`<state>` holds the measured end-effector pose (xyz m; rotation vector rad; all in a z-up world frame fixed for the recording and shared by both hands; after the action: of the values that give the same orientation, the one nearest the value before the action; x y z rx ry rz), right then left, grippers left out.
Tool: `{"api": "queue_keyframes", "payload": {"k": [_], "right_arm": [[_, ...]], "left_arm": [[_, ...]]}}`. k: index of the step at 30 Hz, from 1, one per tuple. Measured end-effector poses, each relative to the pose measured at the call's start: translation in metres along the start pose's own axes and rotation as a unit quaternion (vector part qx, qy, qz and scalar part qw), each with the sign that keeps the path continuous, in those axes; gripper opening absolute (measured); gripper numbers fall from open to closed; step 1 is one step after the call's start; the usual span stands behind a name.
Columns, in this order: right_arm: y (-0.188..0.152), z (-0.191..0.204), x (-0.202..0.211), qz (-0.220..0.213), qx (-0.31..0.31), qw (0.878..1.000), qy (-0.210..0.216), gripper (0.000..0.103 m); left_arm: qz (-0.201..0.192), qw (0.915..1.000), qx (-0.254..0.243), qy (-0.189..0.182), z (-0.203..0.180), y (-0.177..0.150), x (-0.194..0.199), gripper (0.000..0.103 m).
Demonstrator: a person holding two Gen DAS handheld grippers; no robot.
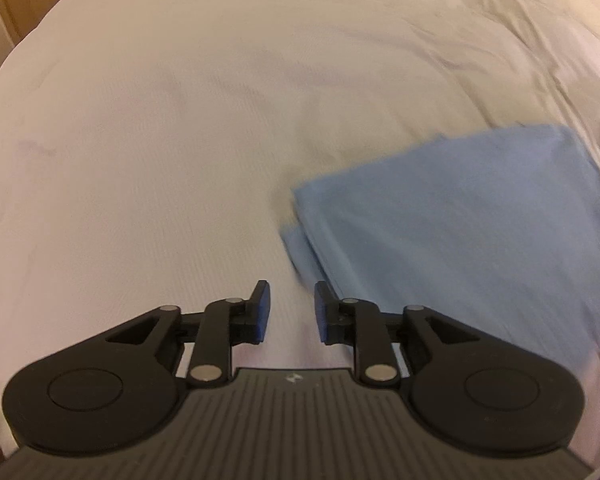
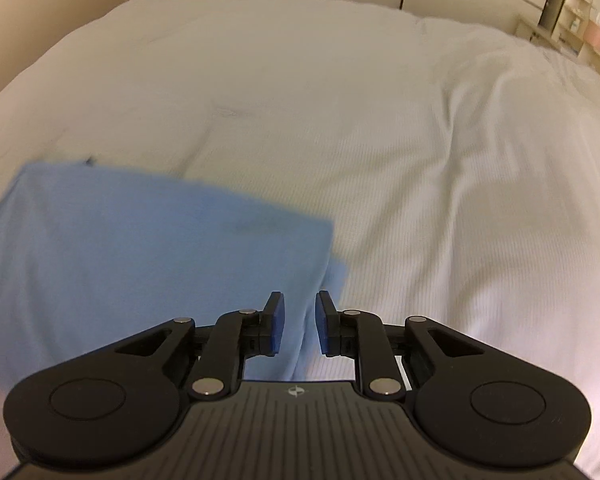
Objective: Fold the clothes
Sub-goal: 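Open both grippers and release the hem on the shirt, then withdraw both open grippers from the folded shirt rectangle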
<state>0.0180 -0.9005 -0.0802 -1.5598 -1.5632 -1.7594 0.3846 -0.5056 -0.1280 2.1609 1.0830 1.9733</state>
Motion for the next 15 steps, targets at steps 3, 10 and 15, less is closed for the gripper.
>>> {"api": "queue_keyframes", "payload": {"k": [3, 10, 15], "right_arm": [[-0.038, 0.008, 0.021, 0.029, -0.003, 0.999, 0.014, 0.029], [-0.092, 0.017, 0.023, 0.079, -0.067, 0.993, 0.049, 0.04], [-0.099, 0.003, -0.007, 0.109, -0.115, 0.987, 0.039, 0.002]], "left_arm": [[0.014, 0.9992, -0.033, -0.019, -0.033, -0.032, 0.01, 0.027], [0.049, 0.9962, -0.056, -0.046, -0.083, -0.082, -0.004, 0.028], [0.059, 0.9965, -0.051, -0.031, -0.078, -0.099, -0.017, 0.031]]}}
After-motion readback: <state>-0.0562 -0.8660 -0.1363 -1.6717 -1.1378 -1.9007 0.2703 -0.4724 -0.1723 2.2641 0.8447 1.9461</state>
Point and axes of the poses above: each gripper's, at about its wrist camera, not at the fingertips, and x roughly against the way its jaws point, z to its left, y to its top, the point moved 6 cm from there along -x, roughly the way its jaws point, and after that the axes turned 12 degrees about -y, right-handed, at the moved point
